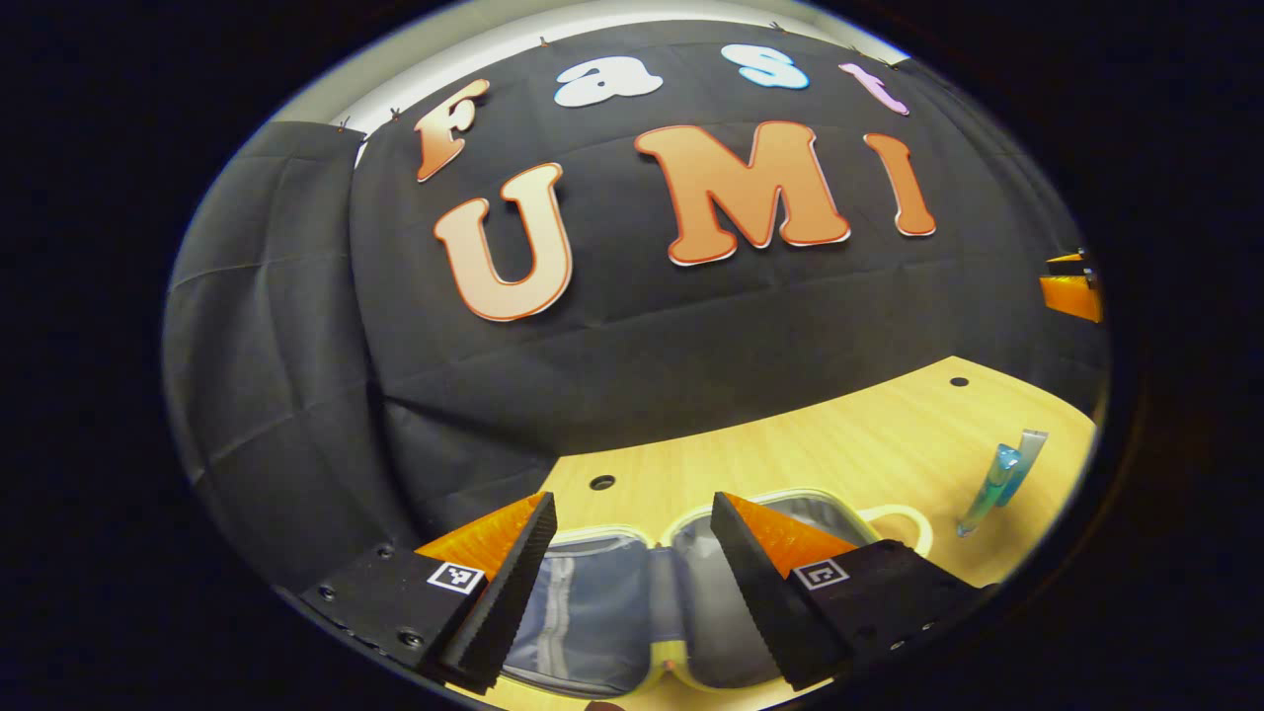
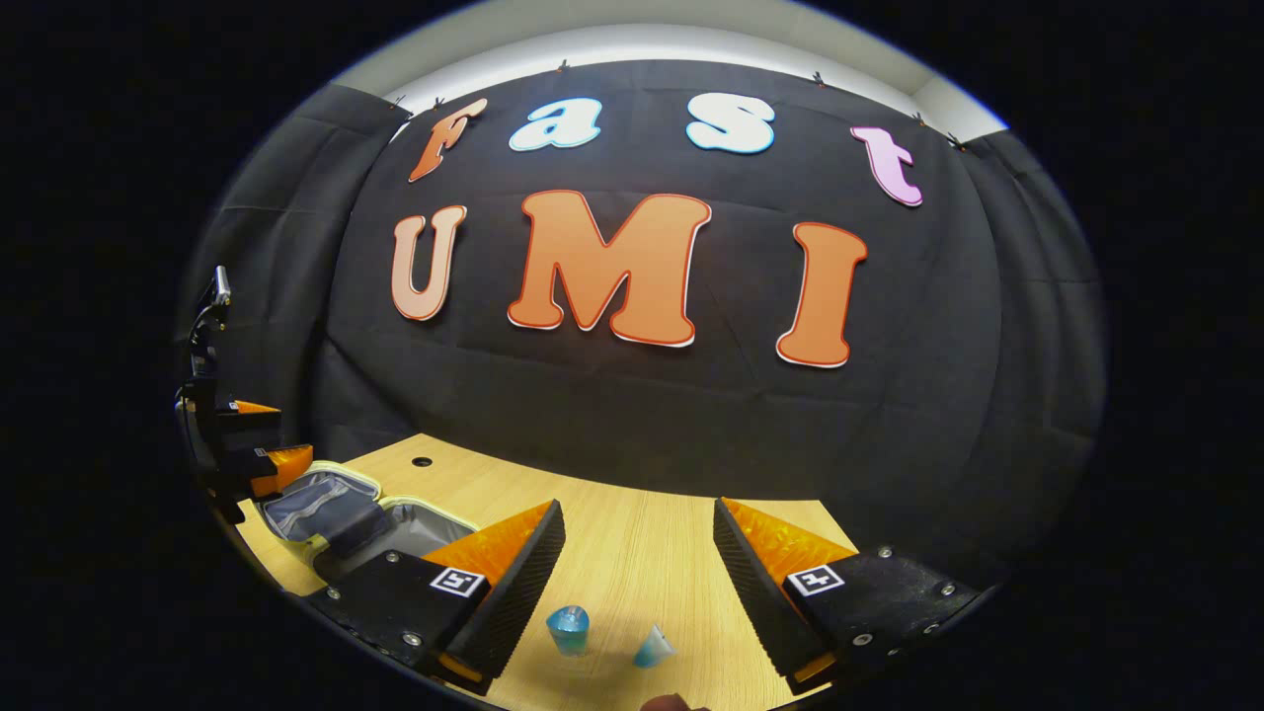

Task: First open the suitcase, pack the skin care products into it, and then close the suitcase.

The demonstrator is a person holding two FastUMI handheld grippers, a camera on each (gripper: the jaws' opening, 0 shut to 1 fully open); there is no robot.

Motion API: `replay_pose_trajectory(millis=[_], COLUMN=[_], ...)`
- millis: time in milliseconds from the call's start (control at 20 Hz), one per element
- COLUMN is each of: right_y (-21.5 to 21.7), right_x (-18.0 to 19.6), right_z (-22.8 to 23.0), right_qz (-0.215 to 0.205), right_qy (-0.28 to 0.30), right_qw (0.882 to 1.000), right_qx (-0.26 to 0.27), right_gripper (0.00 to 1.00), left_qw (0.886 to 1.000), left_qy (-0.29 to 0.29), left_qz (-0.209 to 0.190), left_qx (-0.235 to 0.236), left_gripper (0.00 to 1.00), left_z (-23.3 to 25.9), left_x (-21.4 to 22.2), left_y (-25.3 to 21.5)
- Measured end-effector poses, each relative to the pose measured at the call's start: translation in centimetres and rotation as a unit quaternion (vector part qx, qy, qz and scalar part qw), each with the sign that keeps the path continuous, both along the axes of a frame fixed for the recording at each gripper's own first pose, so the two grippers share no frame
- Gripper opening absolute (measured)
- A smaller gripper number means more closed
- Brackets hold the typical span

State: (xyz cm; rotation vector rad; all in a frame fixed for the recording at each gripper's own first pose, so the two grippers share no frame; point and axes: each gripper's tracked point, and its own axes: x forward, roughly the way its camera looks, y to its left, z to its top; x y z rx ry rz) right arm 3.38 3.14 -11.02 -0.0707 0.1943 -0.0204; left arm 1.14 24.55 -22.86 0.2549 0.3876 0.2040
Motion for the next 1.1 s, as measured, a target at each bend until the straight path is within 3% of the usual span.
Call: replay_pose_trajectory(millis=[450,800,1100], right_y=[-3.9,-5.2,-5.1], right_x=[-1.6,-2.3,-2.5], right_z=[-3.8,-8.0,-13.4], right_qz=[0.017,0.057,0.086], right_qy=[0.037,0.068,0.091], right_qw=[0.999,0.996,0.992], right_qx=[0.005,-0.010,-0.012], right_gripper=[0.96,0.96,0.96], left_qw=[0.997,0.987,0.979], left_qy=[0.014,0.039,0.048], left_qz=[-0.071,-0.134,-0.173], left_qx=[-0.029,-0.080,-0.096], left_gripper=[0.98,0.97,0.98], left_z=[-2.7,-9.3,-15.5], left_x=[0.1,0.6,1.4], left_y=[-14.2,-25.8,-31.8])
